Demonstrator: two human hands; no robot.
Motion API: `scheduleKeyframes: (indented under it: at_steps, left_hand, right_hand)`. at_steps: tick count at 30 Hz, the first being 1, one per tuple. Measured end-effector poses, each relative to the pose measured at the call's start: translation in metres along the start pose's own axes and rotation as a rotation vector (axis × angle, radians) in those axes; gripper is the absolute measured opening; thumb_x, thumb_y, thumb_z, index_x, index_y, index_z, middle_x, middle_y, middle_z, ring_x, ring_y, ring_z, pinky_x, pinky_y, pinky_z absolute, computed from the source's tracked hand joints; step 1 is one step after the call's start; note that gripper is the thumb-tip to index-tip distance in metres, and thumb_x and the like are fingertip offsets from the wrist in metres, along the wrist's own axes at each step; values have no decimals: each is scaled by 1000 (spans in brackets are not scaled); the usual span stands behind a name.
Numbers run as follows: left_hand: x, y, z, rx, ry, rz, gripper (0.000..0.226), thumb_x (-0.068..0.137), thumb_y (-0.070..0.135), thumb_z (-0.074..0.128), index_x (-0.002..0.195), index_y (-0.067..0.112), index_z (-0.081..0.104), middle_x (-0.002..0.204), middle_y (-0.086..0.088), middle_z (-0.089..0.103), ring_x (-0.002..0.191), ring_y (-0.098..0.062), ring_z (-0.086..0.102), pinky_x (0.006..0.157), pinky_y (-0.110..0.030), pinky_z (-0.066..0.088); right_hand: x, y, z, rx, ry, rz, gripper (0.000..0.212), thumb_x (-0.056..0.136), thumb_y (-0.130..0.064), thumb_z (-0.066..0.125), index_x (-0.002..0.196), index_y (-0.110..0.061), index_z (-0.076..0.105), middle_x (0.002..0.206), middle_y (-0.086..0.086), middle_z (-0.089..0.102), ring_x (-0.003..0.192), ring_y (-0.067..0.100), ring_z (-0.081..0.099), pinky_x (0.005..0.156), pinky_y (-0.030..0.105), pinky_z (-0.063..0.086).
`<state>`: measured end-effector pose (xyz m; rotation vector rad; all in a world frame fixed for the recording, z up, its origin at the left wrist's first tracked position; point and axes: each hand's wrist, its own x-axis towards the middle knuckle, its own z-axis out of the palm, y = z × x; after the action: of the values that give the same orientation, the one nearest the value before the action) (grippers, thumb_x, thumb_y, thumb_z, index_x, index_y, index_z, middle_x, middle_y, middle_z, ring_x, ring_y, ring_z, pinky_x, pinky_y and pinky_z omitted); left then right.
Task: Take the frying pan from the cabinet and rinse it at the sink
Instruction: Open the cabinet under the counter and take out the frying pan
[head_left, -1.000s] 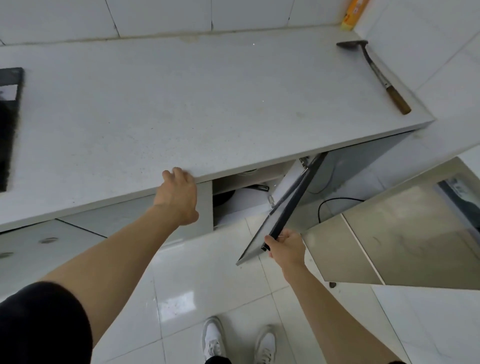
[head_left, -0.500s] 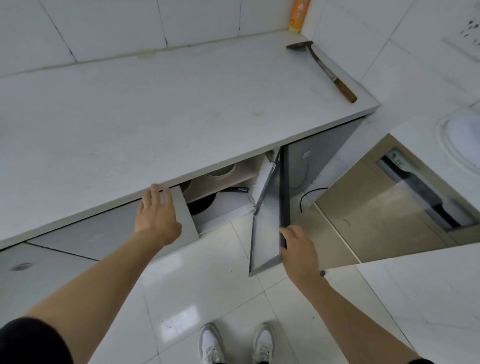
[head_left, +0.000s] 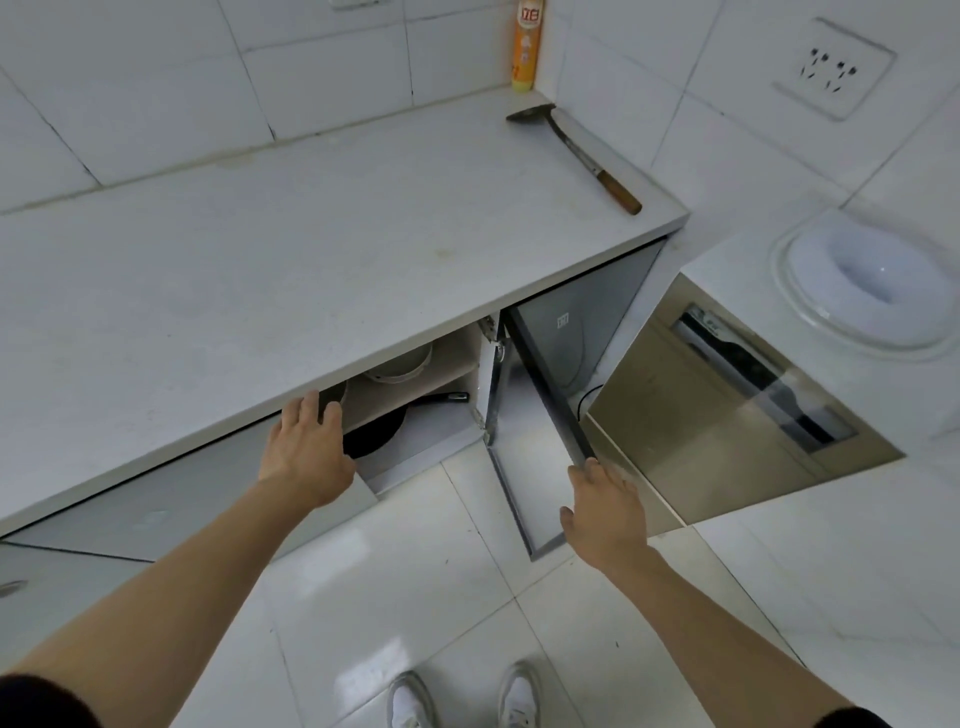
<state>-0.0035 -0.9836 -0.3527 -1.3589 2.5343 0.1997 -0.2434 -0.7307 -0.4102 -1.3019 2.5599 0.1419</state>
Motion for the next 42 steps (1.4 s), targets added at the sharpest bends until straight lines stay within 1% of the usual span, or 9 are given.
scheduleKeyframes:
  at_steps: [8, 13, 19, 23, 26, 30, 38, 40, 42]
  left_hand:
    - [-45, 42, -13, -28, -63, -39, 64, 92, 34, 55, 147, 13, 30, 160, -14, 14, 145, -33, 15, 112, -44, 30]
    - [-54, 53, -25, -73, -47, -52, 63, 92, 34, 56, 146, 13, 32, 160, -13, 16, 146, -33, 16, 113, -45, 28]
    - [-47, 46, -35, -161, -43, -84, 62, 91, 33, 56, 145, 12, 34, 159, -13, 19, 145, -33, 19, 113, -44, 29]
    - [-31, 27, -35, -216, -50, -106, 63, 91, 35, 55, 145, 12, 32, 160, -13, 17, 145, -33, 19, 113, -44, 29]
    - [-18, 5, -31, -279, -34, -130, 57, 89, 34, 57, 138, 13, 38, 150, -11, 31, 137, -32, 29, 107, -42, 36]
    - [-7, -29, -27, -401, -30, -201, 51, 89, 34, 56, 133, 12, 42, 138, -9, 42, 130, -31, 35, 105, -40, 38]
    - [4, -73, -4, -656, -102, -329, 63, 94, 36, 55, 149, 11, 35, 149, -10, 43, 137, -29, 39, 112, -37, 33]
    - [8, -75, 2, -801, -101, -404, 55, 95, 35, 55, 142, 9, 44, 143, -7, 50, 132, -27, 46, 107, -33, 35]
    - [13, -75, 11, -1092, -102, -558, 33, 93, 39, 56, 111, 12, 61, 109, -5, 61, 105, -27, 57, 88, -32, 42]
  right_hand:
    - [18, 58, -40, -61, -329, 5, 65, 92, -52, 47, 146, -19, 30, 162, 5, 9, 140, 32, 27, 110, 48, 29]
    - [19, 64, -50, -24, -392, 14, 72, 94, -52, 48, 151, -20, 19, 162, 4, -2, 147, 33, 11, 114, 50, 22]
    - [29, 47, -68, 51, -399, 69, 62, 93, -43, 51, 145, -18, 28, 151, 9, 31, 133, 32, 36, 104, 46, 36]
    - [51, 15, -86, 78, -331, 30, 60, 91, -47, 51, 141, -18, 33, 141, 9, 42, 125, 30, 43, 100, 46, 42]
    - [66, -25, -100, 119, -227, -50, 61, 92, -47, 53, 141, -17, 34, 143, 8, 43, 126, 29, 46, 100, 43, 45]
    - [87, -89, -119, 177, -159, -210, 62, 94, -40, 54, 146, -13, 31, 148, 8, 38, 134, 27, 38, 107, 41, 37]
    - [128, -200, -133, 232, -129, -533, 57, 96, -34, 51, 146, -14, 32, 151, 6, 33, 140, 24, 25, 115, 38, 26]
    - [144, -218, -130, 219, -149, -597, 58, 97, -35, 50, 148, -15, 31, 155, 8, 27, 144, 23, 16, 118, 37, 20]
    - [163, -232, -127, 177, -154, -676, 58, 97, -37, 50, 148, -18, 30, 156, 8, 24, 145, 22, 12, 118, 36, 18]
